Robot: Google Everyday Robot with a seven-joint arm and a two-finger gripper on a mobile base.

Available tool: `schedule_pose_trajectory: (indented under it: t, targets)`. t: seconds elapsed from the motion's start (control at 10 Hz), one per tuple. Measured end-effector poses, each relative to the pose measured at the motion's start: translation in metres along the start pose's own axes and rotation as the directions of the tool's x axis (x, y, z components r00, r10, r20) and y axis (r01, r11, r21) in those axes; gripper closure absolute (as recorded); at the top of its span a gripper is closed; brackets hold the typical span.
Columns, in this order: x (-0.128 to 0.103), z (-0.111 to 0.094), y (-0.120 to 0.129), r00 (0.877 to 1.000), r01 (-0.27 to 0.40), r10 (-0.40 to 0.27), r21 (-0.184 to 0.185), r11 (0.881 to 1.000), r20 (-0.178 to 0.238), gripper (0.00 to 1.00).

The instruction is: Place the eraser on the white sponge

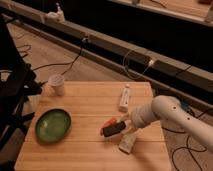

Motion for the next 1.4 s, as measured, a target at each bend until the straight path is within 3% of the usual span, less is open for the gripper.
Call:
schedule_pose_trajectory:
  t: [0.5,0.9,1.3,1.4]
  targets:
    - [0.049,-0.014,0.039,0.987,-0.159,0.159,0.048,0.986,-0.003,0.99]
    - [0.069,-0.02,0.054,0.973,-0.232,0.231,0.077,0.97,0.031,0.62]
    - [0.066,-0.012,0.051,0.974,-0.218,0.213,0.076,0.973,0.073,0.23]
    - [0.066,-0.01,0.05,0.975,-0.214,0.208,0.076,0.974,0.081,0.2]
